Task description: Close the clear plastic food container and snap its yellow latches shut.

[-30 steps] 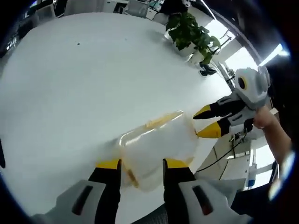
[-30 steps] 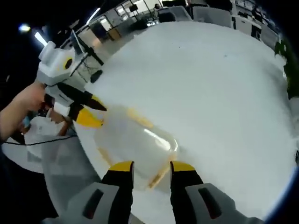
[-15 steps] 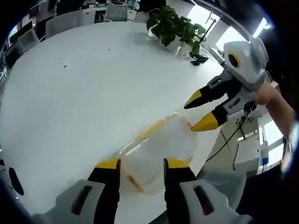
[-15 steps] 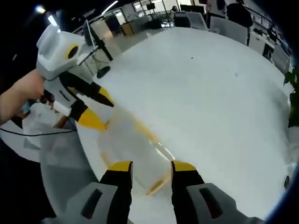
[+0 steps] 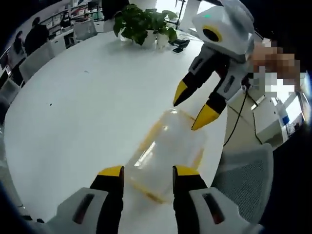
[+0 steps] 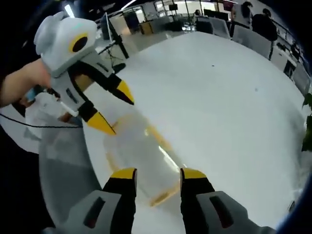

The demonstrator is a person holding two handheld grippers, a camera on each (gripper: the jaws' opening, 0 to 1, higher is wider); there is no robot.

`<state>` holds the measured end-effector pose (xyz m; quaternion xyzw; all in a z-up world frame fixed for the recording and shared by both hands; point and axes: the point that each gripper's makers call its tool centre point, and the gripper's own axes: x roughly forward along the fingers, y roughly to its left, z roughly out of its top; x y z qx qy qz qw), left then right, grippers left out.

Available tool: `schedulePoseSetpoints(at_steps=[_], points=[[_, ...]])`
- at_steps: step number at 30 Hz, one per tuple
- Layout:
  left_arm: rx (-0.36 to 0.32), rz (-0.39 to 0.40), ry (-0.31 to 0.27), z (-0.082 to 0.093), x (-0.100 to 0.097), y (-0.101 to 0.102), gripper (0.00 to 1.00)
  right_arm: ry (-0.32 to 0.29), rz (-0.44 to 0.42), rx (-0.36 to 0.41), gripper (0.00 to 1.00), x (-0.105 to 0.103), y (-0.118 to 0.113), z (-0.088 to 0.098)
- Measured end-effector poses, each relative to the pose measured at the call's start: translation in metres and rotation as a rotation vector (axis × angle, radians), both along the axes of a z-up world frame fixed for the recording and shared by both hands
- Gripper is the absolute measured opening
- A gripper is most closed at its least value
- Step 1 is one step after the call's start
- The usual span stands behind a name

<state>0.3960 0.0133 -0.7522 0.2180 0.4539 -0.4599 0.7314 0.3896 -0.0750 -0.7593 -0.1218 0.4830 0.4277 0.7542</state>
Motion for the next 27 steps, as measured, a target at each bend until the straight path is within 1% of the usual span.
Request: schedulePoseSetpoints(at_steps=[1,4,6,9,14,19,21,27], points=[[-0.007,-0.023,-0.009,0.001,-0.001,-0.002,0.39,-0.014,0.017,-0.004,0.34,0.001,0.0,0.001],[0.0,-0.038,-0.015,0.0,0.0,-0.001,0.38,-0.025,0.048,-0.011,0.34,0.001,0.001,0.002],[-0.002,-0.048,-0.018,0.0,0.0,-0.002,0.38,-0.045,0.08,-0.014,0.34,0.001,0.003,0.004],[0.007,-0.06,-0.025,0.001,0.001,-0.002,0.38,-0.054,0.114,-0.014,0.35,0.001,0.006,0.006],[0.009,-0.096,-0.033,0.001,-0.003,-0.005,0.38,-0.059,0.145,-0.004,0.37,0.0,0.01,0.006],[0.012,-0.114,-0.034,0.0,-0.007,-0.007,0.37,-0.081,0.217,-0.021,0.37,-0.006,0.015,0.003],[0.026,-0.139,-0.046,-0.001,-0.008,-0.007,0.37,-0.081,0.223,-0.029,0.37,-0.006,0.016,0.001],[0.041,-0.166,-0.047,-0.003,-0.01,-0.007,0.36,-0.081,0.236,-0.025,0.37,-0.007,0.019,0.001]])
